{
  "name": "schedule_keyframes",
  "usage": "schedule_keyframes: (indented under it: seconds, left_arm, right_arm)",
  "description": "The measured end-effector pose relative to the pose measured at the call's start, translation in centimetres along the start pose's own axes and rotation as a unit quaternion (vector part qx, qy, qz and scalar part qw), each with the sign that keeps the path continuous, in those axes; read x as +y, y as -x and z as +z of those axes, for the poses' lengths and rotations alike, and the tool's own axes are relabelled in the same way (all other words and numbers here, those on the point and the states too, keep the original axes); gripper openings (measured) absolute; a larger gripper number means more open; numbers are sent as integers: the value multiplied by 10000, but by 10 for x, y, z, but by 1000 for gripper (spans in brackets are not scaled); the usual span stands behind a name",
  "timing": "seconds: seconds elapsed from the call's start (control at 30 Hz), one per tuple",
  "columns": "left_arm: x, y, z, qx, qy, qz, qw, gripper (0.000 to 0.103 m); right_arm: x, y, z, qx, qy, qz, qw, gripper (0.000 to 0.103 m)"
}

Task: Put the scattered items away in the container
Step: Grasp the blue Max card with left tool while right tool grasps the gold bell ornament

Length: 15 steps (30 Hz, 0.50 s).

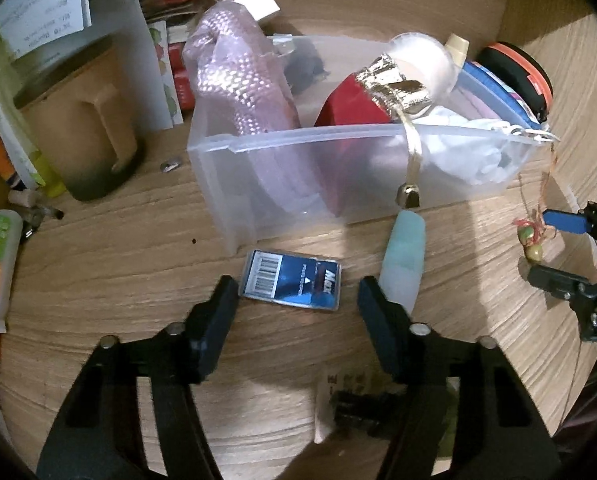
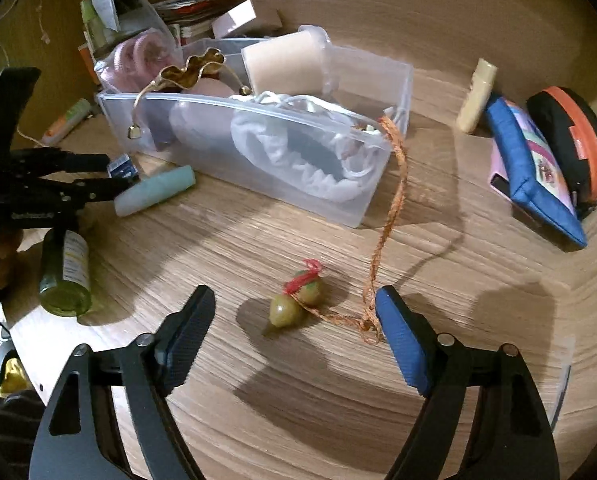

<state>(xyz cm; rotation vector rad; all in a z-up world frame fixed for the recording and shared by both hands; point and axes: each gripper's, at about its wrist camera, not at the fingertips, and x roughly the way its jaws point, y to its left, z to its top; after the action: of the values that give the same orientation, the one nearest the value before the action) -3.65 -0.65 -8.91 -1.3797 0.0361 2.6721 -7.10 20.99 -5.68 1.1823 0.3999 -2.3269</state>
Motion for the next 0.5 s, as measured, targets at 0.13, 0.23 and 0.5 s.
schedule_keyframes:
  seconds: [0.13,0.23,0.5]
  left_arm:
    - [-1,-1,1,-39,-39,48,10000,48]
    - [0,1,0,-64,-69,38,9999,48]
    - [4,23,-9,-302,34,39,9995,48]
  right_arm:
    - [1,-7,-1,99,19,63,9999,28]
    - [0,-6,0,20,-42,119,9999,18]
    - [-7,28,6,-547,-190,243,9980,18]
